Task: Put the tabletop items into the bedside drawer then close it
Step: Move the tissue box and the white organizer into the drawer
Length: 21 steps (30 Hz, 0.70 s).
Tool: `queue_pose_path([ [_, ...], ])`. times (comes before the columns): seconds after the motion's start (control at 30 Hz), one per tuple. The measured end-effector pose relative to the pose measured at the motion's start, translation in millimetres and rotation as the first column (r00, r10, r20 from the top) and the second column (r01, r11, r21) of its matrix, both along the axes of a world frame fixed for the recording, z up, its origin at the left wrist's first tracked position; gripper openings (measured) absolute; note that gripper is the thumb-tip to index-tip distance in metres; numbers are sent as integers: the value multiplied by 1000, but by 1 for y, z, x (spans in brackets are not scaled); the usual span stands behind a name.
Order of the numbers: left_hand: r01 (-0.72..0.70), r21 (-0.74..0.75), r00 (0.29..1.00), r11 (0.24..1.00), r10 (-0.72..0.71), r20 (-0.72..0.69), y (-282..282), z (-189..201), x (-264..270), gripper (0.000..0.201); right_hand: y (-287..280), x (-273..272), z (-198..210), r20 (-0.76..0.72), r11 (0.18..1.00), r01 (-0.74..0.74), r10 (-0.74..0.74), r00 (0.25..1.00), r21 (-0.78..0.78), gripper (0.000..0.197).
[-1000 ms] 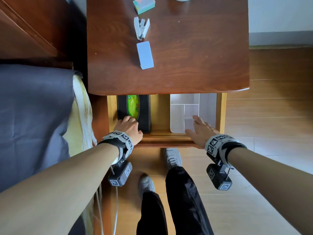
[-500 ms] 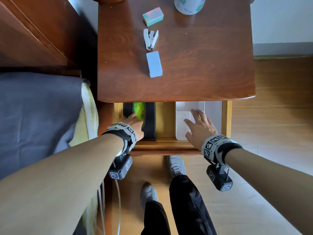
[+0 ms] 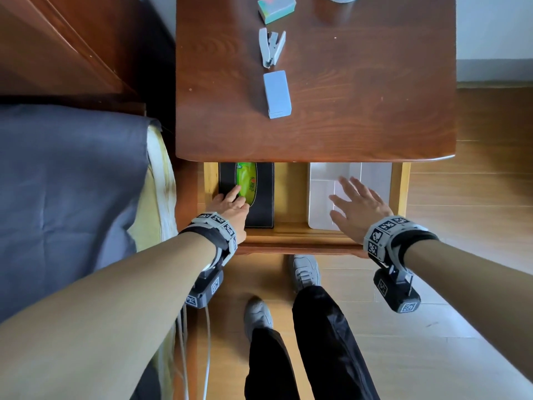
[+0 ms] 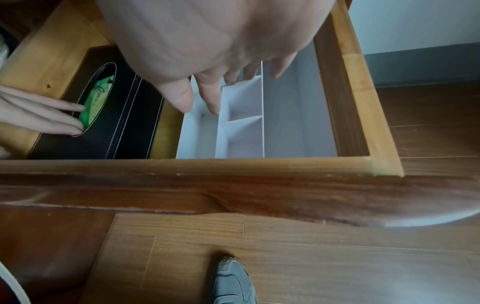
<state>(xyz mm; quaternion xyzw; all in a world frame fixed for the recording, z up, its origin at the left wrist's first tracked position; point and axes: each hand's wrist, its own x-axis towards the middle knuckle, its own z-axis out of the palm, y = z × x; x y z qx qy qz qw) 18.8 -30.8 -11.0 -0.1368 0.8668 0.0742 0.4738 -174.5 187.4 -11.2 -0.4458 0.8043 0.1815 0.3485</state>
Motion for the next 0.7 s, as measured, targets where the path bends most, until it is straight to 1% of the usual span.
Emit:
queue_pose_path([
  [0.1, -8, 1, 1000, 1000, 8, 1, 0, -2, 1, 68, -2, 0, 2, 14, 1000, 15, -15, 1000, 1, 56],
  [0.23, -51, 22, 999, 998, 50, 7, 2, -7, 1, 69, -2, 1, -1, 61, 994, 113, -112, 992, -11, 58],
  [0.37, -88, 37, 996, 995, 88, 4, 7, -3, 5, 67, 6, 3, 2, 40, 995, 84, -82, 996, -49, 59],
  [0.43, -100, 29, 995, 995, 100, -7, 14, 5, 12, 63, 19, 12, 8, 39, 987, 135, -132, 990, -84, 59],
  [0.53, -100, 15, 993, 995, 101, -68, 27, 21, 24, 60, 44, 36, 21, 100, 953, 286, -276, 956, -106, 58],
  [0.7, -123, 37, 983, 992, 127, -136, 44, 56, 29, 58, 71, 62, 50, 133, 921, 355, -336, 932, -162, 54],
])
